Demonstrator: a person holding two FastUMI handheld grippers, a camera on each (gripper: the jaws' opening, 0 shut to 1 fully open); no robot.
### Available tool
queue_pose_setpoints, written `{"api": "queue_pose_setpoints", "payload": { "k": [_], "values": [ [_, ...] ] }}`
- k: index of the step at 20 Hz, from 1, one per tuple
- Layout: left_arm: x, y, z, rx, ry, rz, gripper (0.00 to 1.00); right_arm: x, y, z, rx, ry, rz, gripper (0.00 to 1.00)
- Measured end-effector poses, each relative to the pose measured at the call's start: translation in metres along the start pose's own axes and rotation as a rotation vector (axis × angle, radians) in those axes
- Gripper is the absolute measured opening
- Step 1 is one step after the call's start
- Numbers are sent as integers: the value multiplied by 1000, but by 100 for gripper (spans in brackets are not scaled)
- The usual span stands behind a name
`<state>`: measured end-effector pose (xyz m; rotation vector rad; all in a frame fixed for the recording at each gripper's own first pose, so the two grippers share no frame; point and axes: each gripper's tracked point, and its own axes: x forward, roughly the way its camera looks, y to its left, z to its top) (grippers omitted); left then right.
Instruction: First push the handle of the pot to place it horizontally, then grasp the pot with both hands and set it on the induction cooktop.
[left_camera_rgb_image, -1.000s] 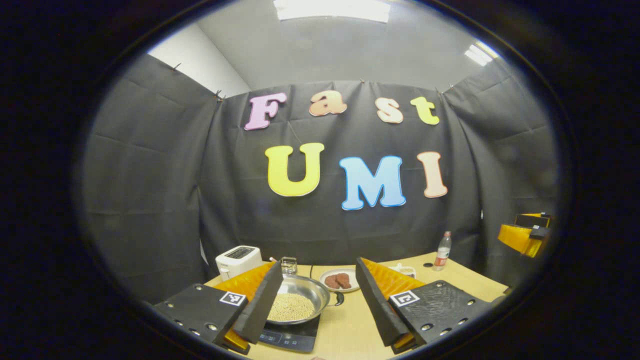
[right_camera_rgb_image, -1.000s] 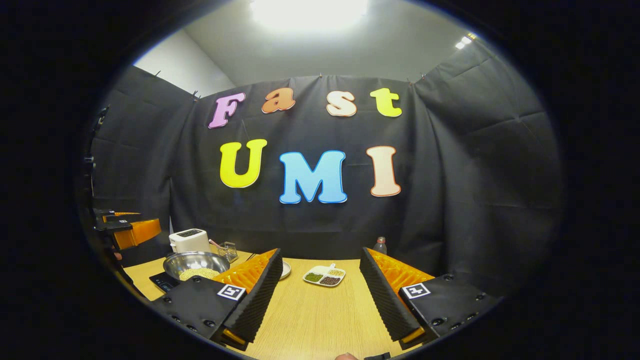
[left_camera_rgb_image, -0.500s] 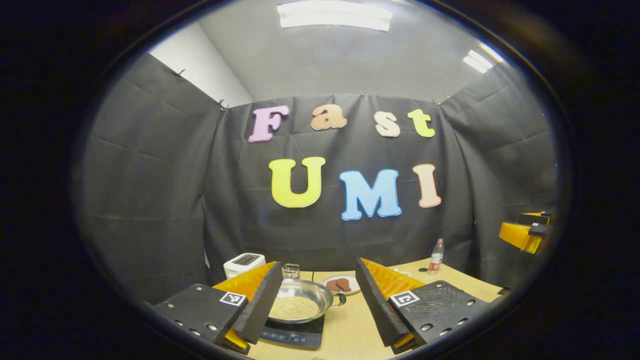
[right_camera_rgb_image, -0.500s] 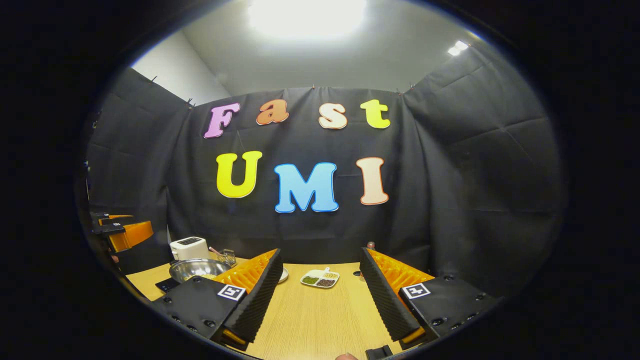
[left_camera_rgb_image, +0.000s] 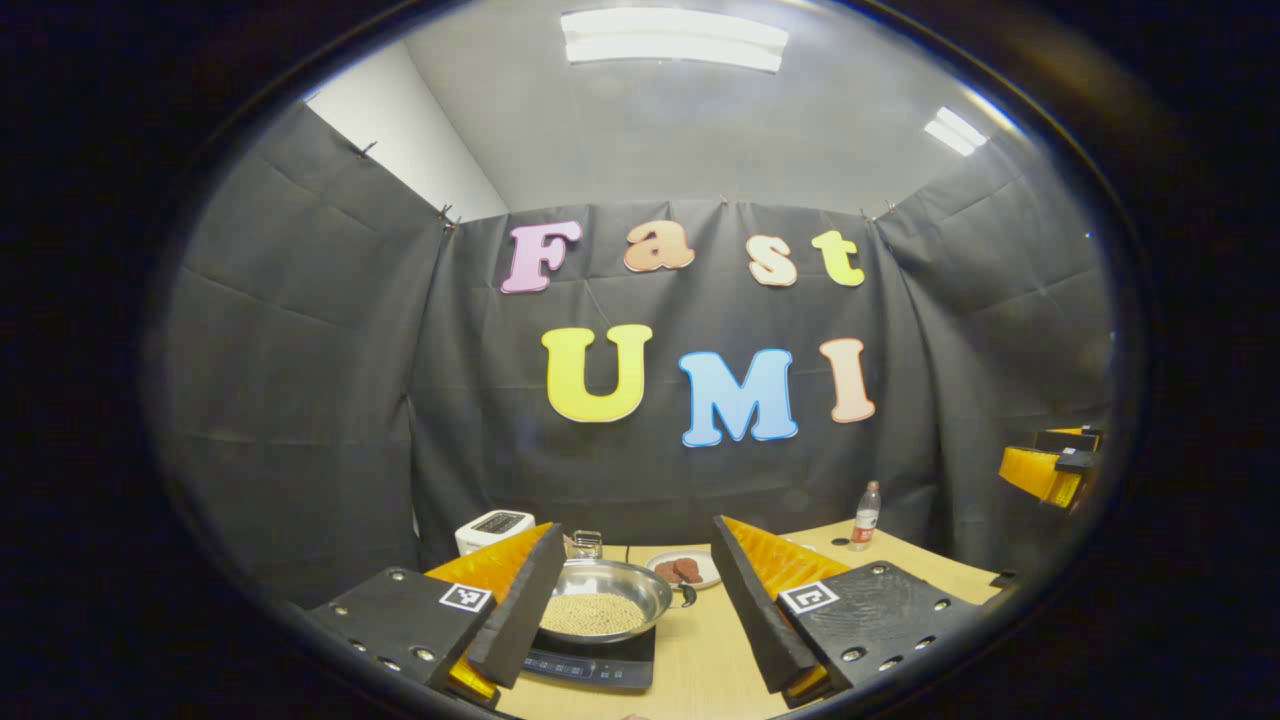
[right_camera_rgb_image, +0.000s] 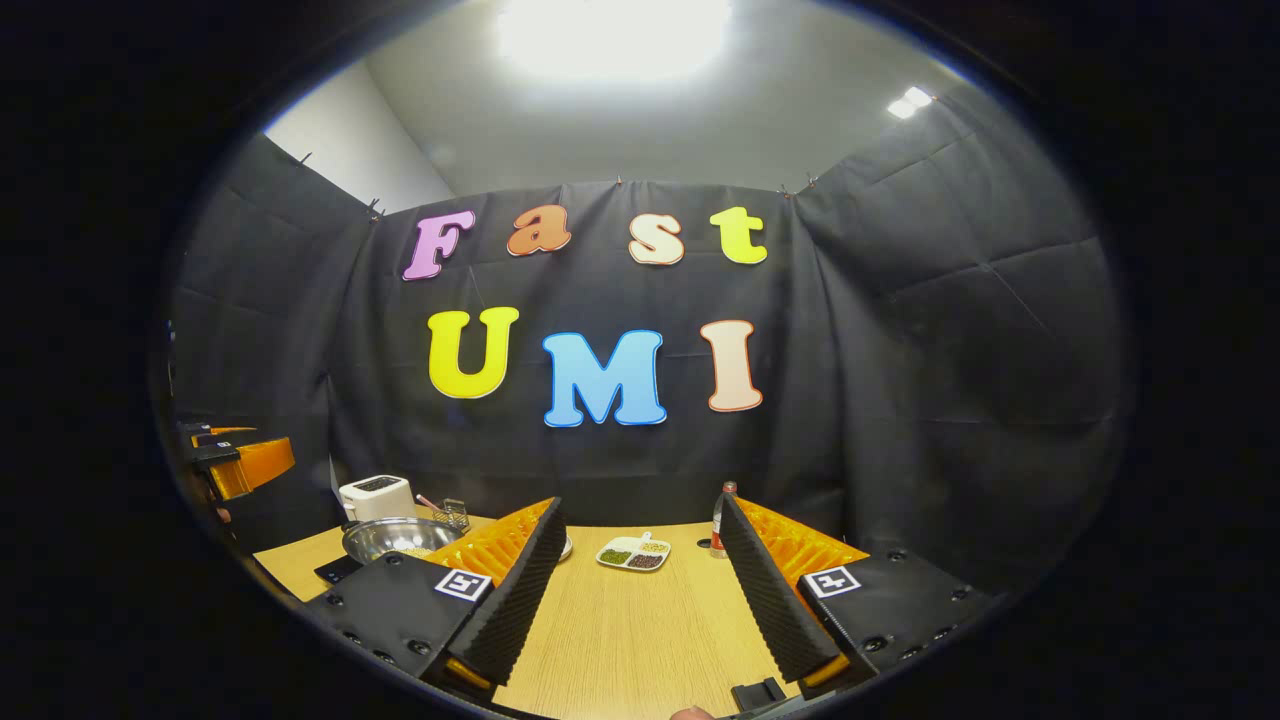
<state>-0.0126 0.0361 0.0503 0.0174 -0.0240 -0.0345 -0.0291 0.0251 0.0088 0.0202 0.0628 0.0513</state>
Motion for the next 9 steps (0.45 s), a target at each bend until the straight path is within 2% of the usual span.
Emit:
{"api": "queue_pose_setpoints", "payload": {
  "k": [3, 4, 5, 8, 9],
  "values": [
    [0, 1, 1, -2, -4, 0, 86, -1, 3, 2, -13, -4, 5, 98],
    [0, 1, 0, -5, -3, 0, 89, -1, 4, 1, -18, 1, 6, 98],
    [-1, 2, -1, -10, -3, 2, 86, -1, 5, 0, -21, 5, 8, 98],
    [-1, 2, 1, -14, -5, 2, 88, -2, 9, -1, -25, 10, 15, 98],
    [-1, 4, 0, -12, -4, 5, 86, -1, 9, -1, -28, 10, 13, 98]
  ]
}}
